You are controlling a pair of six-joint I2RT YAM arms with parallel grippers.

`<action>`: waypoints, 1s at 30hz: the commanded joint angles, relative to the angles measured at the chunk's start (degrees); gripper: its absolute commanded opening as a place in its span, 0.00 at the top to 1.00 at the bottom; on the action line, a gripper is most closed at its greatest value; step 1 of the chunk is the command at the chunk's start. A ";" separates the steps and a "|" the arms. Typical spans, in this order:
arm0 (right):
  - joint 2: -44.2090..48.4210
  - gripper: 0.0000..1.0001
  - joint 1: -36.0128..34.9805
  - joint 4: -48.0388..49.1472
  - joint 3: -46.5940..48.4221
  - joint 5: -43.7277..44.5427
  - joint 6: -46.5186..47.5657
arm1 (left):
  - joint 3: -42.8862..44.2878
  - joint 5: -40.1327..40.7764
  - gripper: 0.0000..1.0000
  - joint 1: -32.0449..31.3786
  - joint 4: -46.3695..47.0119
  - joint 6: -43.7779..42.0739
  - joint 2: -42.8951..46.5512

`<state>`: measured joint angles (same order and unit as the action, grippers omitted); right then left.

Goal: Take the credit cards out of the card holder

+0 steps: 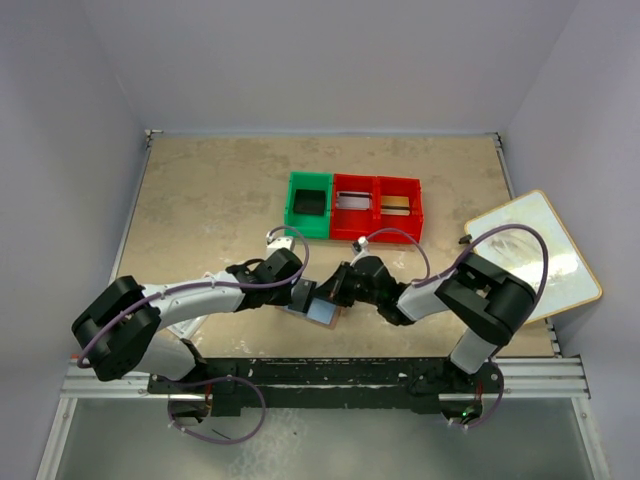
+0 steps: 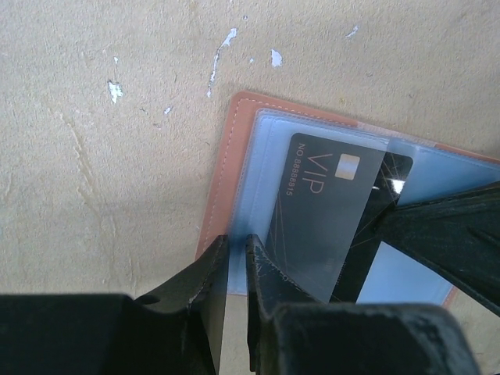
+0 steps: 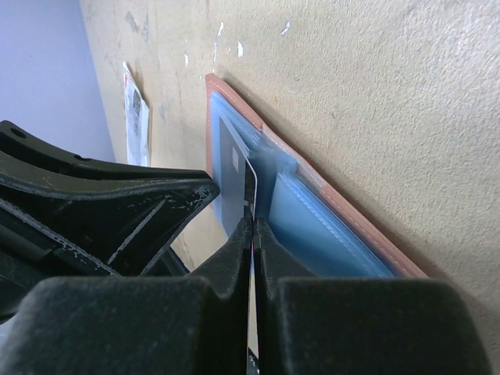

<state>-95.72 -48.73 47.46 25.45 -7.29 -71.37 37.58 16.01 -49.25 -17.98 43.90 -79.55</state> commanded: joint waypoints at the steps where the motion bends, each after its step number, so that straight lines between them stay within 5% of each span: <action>1: -1.38 0.94 0.13 3.18 -0.41 -2.06 0.24 | -0.93 -0.88 0.89 -0.14 -0.91 0.13 -0.97; 7: -5.31 0.75 0.12 6.03 1.43 -3.24 -0.06 | -0.67 -2.07 0.89 -0.14 -0.46 -0.30 -0.74; 10: -6.27 0.73 0.08 7.42 1.67 -2.43 -0.83 | -0.67 -2.63 0.89 -0.14 -0.14 -0.39 -0.74; 20: -1.65 0.95 0.26 6.44 -1.74 -0.92 -0.96 | -1.15 -1.58 0.89 -0.14 -0.13 -0.04 -1.08; 30: -1.60 0.94 3.42 9.91 -4.46 -6.94 0.11 | -1.37 -1.24 0.90 -0.14 -0.17 0.02 -1.64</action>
<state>-97.76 -46.11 54.70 22.11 -12.05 -72.25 37.58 15.16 -49.25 -17.37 43.90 -79.77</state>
